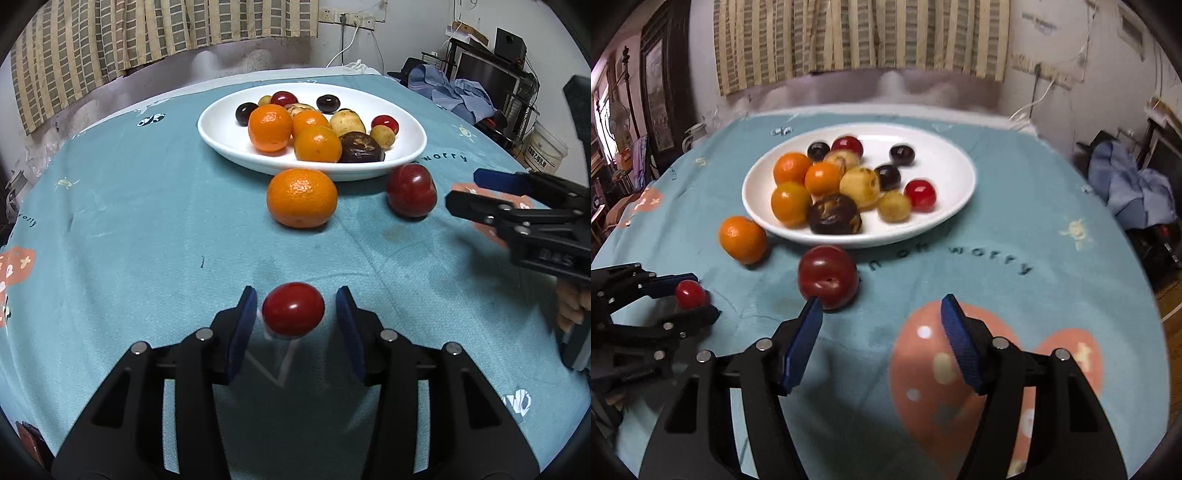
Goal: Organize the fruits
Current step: 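Grasp the dark red plum with the right tool while the left tool holds the tomato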
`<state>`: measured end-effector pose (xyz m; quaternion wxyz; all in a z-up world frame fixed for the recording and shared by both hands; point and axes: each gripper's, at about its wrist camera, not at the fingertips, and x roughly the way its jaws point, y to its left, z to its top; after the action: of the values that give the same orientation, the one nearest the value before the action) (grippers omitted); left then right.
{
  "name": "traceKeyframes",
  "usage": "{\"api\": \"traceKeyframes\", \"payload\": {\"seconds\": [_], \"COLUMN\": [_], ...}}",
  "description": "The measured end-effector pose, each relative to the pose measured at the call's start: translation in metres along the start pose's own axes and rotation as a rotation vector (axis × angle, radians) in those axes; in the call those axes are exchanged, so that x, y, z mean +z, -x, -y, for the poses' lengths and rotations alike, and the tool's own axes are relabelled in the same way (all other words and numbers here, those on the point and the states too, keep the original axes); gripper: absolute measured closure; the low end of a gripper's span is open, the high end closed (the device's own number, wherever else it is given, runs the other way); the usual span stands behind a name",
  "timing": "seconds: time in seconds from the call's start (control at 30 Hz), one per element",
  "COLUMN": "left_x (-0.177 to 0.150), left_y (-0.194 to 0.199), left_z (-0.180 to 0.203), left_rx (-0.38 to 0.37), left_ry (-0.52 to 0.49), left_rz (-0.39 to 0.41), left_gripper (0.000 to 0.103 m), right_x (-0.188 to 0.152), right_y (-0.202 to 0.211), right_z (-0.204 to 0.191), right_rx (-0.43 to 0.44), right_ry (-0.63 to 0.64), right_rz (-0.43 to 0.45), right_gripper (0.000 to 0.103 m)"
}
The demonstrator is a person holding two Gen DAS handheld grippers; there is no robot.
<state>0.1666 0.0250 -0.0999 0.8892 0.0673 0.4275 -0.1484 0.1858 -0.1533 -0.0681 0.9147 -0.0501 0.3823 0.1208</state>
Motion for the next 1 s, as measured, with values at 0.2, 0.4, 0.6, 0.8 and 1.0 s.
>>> {"api": "traceKeyframes", "payload": {"seconds": [0.2,0.4,0.6,0.8,1.0], "left_x": [-0.001,-0.001,-0.001,-0.001,-0.001], "left_y": [0.000,0.000,0.000,0.000,0.000], "left_z": [-0.002,-0.002,-0.002,-0.002,-0.002], "left_rx": [-0.007,-0.005,-0.005,-0.004,-0.004], "left_ry": [0.004,0.001,0.001,0.000,0.000], "left_rz": [0.001,0.000,0.000,0.000,0.000], "left_gripper": [0.056,0.055,0.055,0.055,0.055], "right_x": [0.010,0.025,0.029,0.026,0.015], "right_y": [-0.032,-0.047,-0.053,-0.050,-0.028], "right_z": [-0.019,-0.015,-0.012,-0.011,-0.012], "right_rx": [0.029,0.070,0.083,0.081,0.091], "right_ry": [0.030,-0.020,-0.015,0.004,0.027], "right_rz": [-0.039,-0.043,-0.060,-0.054,-0.028], "right_gripper": [0.037,0.038,0.062,0.063,0.063]}}
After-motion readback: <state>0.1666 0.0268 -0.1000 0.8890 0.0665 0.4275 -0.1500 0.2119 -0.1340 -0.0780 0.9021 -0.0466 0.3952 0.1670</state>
